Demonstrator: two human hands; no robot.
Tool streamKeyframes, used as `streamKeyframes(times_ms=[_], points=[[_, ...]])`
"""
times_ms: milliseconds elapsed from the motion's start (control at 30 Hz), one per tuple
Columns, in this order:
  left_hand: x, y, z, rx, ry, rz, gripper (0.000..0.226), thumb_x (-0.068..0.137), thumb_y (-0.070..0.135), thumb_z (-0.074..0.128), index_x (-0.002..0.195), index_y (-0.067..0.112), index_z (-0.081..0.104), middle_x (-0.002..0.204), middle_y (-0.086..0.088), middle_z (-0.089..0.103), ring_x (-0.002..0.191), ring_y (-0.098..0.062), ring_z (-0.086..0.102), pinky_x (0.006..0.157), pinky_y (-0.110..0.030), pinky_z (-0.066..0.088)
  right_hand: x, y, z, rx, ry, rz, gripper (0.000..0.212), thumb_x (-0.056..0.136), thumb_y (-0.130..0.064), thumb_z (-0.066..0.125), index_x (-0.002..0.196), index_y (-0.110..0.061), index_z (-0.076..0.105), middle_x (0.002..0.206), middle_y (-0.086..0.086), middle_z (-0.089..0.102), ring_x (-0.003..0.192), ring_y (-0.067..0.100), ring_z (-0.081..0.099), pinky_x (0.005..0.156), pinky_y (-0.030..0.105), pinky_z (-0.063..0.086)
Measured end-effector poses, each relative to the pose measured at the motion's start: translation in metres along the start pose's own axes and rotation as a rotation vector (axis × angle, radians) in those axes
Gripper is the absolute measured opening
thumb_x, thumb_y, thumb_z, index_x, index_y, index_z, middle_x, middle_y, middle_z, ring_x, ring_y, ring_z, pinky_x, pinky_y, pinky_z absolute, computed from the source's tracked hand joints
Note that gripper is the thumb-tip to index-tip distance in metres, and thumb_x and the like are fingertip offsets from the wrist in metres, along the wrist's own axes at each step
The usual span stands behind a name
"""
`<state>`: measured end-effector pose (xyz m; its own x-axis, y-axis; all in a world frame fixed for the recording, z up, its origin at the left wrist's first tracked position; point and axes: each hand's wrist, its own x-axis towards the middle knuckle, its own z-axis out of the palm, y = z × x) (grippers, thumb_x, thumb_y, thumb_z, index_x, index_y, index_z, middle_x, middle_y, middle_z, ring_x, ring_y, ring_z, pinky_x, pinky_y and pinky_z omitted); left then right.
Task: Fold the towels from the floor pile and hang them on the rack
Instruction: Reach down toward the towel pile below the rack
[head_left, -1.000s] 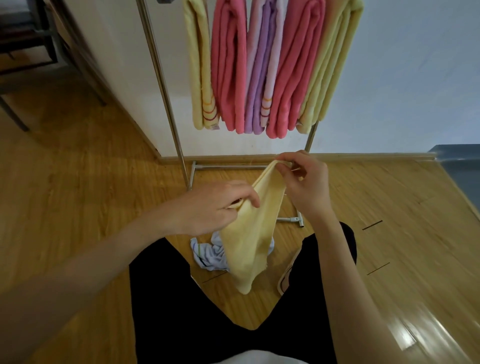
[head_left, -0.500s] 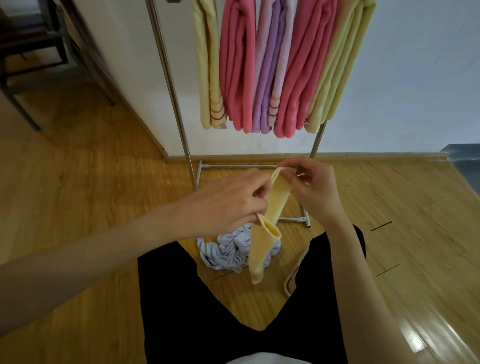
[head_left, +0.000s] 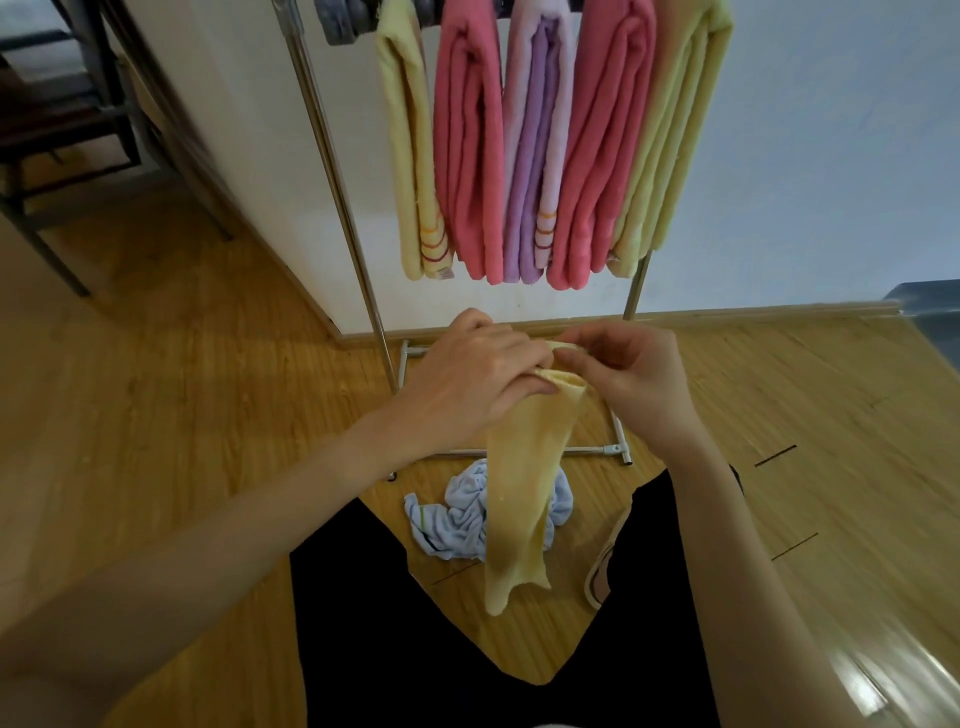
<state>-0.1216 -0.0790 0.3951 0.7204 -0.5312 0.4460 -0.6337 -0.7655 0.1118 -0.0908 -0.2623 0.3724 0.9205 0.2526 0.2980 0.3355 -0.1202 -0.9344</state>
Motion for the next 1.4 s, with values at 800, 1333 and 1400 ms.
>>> streamKeyframes(times_ms=[800, 1333, 1400], points=[[0.007, 0.009, 0.014, -0.140, 0.217, -0.274, 0.019, 0.095, 0.037, 0.055, 0.090, 0.019, 0.062, 0.075, 0.013, 0.062, 0.069, -0.004, 0.054, 0.079, -0.032, 0.038, -0.011, -0.001, -0.009, 0.256, -0.116, 0.022, 0.035, 0.081, 0.006, 0.065, 0.116, 0.000, 0.064, 0.110, 0.014, 0.070, 0.105, 0.030, 0.066, 0.094, 0.045, 0.051], [0.008, 0.001, 0.004, -0.113, 0.334, -0.205, 0.045, 0.082, 0.027, 0.072, 0.119, 0.009, 0.056, 0.114, -0.004, 0.057, 0.103, -0.014, 0.052, 0.091, -0.026, 0.040, 0.029, -0.009, 0.001, 0.047, 0.058, -0.029, 0.028, 0.084, 0.011, 0.057, 0.106, -0.002, 0.067, 0.099, 0.007, 0.070, 0.097, 0.018, 0.067, 0.081, 0.029, 0.055], [-0.010, -0.004, 0.020, -0.201, 0.374, -0.363, 0.079, 0.071, 0.032, 0.081, 0.134, 0.008, 0.040, 0.126, -0.008, 0.045, 0.110, -0.015, 0.046, 0.095, -0.023, 0.039, 0.031, -0.007, 0.007, 0.034, 0.059, -0.010, 0.031, 0.083, 0.010, 0.057, 0.104, -0.008, 0.069, 0.097, 0.003, 0.070, 0.097, 0.017, 0.066, 0.079, 0.028, 0.055]])
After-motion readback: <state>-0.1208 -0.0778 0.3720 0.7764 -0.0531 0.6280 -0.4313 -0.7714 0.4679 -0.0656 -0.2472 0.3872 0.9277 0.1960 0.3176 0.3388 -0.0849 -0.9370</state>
